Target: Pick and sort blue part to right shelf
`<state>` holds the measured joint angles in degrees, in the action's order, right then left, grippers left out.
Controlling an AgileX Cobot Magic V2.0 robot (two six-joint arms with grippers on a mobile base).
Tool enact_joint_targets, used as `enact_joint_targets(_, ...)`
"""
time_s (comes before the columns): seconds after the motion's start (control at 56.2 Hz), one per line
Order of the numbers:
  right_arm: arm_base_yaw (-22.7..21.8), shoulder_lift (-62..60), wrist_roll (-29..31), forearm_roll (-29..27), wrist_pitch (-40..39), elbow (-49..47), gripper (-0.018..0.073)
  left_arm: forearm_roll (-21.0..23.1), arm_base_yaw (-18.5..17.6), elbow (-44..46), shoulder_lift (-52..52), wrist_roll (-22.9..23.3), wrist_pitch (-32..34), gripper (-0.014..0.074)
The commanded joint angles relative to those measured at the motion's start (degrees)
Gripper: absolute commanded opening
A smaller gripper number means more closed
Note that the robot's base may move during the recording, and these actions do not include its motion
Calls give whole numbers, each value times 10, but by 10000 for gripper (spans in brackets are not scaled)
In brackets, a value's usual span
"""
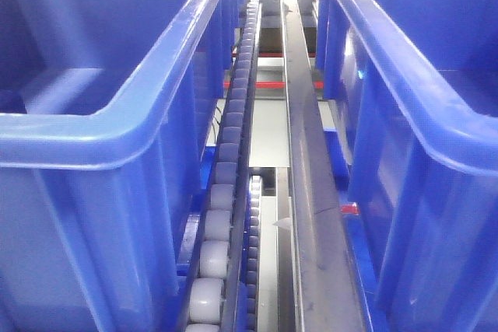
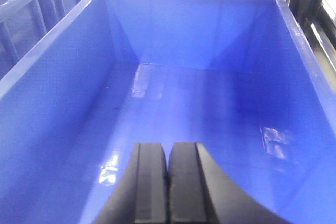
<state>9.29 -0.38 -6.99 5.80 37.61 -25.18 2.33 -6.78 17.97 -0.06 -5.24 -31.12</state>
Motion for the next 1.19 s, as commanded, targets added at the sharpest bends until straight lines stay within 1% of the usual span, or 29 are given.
enact_joint_targets(0.0, -2, 9, 5, 7, -49, -13, 38, 5, 9, -32, -15, 3, 133, 124)
enact_joint_targets(0.053, -2, 9, 5, 7, -49, -13, 38, 8, 17, -63, -16, 3, 195, 124)
enact_joint_targets(0.178, -2, 9, 5, 7, -49, -13, 38, 9, 42, -138, -16, 3, 301, 124)
enact_joint_targets(0.32, -2, 9, 5, 7, -49, -13, 38, 9, 49, -203, -16, 3, 405, 124)
enact_joint_targets(0.356, -2, 9, 5, 7, -49, -13, 38, 9, 46, -199, -16, 3, 382, 124)
enact_joint_targets(0.587, -2, 9, 5, 7, -49, -13, 38, 11, 42, -201, -16, 3, 394, 124)
enact_joint_targets(0.676, -2, 9, 5, 7, -49, -13, 38, 35, 35, -201, -16, 5, 397, 124)
enact_joint_targets(0.712, -2, 9, 5, 7, -49, -13, 38, 38, 30, -201, -16, 5, 397, 124)
enact_joint_targets(0.819, -2, 9, 5, 7, -49, -13, 38, 38, 12, -201, -16, 52, 392, 124)
enact_joint_targets(0.925, -2, 9, 5, 7, -49, -13, 38, 37, -1, -201, -16, 56, 380, 124)
enact_joint_targets(1.174, -2, 9, 5, 7, -49, -13, 38, 37, -1, -201, -16, 56, 374, 124)
